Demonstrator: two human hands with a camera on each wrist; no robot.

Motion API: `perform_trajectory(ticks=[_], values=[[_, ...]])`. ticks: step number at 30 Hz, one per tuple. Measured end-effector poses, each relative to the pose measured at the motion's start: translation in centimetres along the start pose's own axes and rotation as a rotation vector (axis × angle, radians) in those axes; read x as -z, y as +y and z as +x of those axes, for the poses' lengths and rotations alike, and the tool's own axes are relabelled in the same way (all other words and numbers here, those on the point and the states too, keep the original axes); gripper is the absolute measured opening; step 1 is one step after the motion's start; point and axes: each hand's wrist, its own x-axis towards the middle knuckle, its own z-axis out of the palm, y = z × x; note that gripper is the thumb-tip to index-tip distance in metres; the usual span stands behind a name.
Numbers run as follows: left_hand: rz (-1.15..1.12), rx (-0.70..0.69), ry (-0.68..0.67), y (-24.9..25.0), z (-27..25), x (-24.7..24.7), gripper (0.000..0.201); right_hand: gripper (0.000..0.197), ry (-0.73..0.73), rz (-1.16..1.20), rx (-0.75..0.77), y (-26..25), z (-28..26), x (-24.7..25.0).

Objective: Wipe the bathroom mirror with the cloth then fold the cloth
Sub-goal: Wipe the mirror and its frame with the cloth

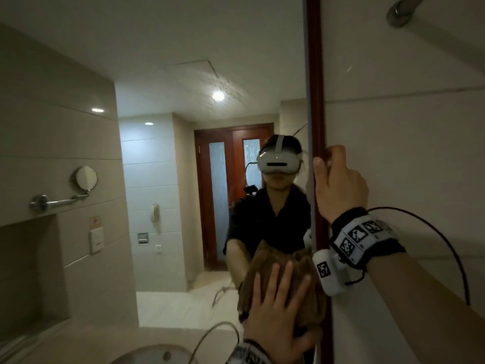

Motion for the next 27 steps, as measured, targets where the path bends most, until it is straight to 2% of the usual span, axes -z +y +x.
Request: perform_trajectory(ticks=[2, 4, 6, 8, 12, 15, 18, 20, 23, 27], values=[[-0.016, 0.027, 0.003, -0.2, -1.1, -0.5, 0.092, 0.035, 0.013, -0.017, -0.006, 0.0, -0.2, -0.1], [-0.022, -0.001, 0.032, -1.0, 0.3, 0.8, 0.092, 0.036, 0.017, -0.038, -0.01, -0.2, -0.3, -0.1], [-0.029, -0.007, 0.137, -2.5, 3.6, 4.0, 0.084, 0.036, -0.003, -0.022, -0.016, -0.3, -0.3, 0.0], [-0.027, 0.07, 0.273, -4.8, 8.7, 8.6, 0.074, 0.034, -0.02, -0.019, -0.017, -0.3, -0.2, 0.1], [0.02, 0.155, 0.372, -9.0, 17.3, 16.2, 0.067, 0.033, -0.064, -0.038, -0.027, -0.8, -0.1, 0.6], [0.028, 0.151, 0.362, -8.2, 17.3, 16.2, 0.065, 0.036, -0.118, -0.092, -0.037, -1.3, 0.3, 1.3], [0.019, 0.093, 0.287, -6.5, 13.3, 13.2, 0.065, 0.039, -0.182, -0.153, -0.092, -1.9, 1.6, 2.5], [0.047, 0.057, 0.26, -6.6, 11.8, 11.9, 0.065, 0.05, -0.191, -0.194, -0.108, -3.1, 3.2, 3.4], [0.071, 0.08, 0.291, -8.9, 14.8, 14.6, 0.065, 0.054, -0.126, -0.213, -0.075, -5.7, 7.1, 4.9], [0.018, 0.17, 0.315, -11.9, 21.2, 21.0, 0.065, 0.05, -0.167, -0.284, -0.057, -7.3, 11.1, 6.2]])
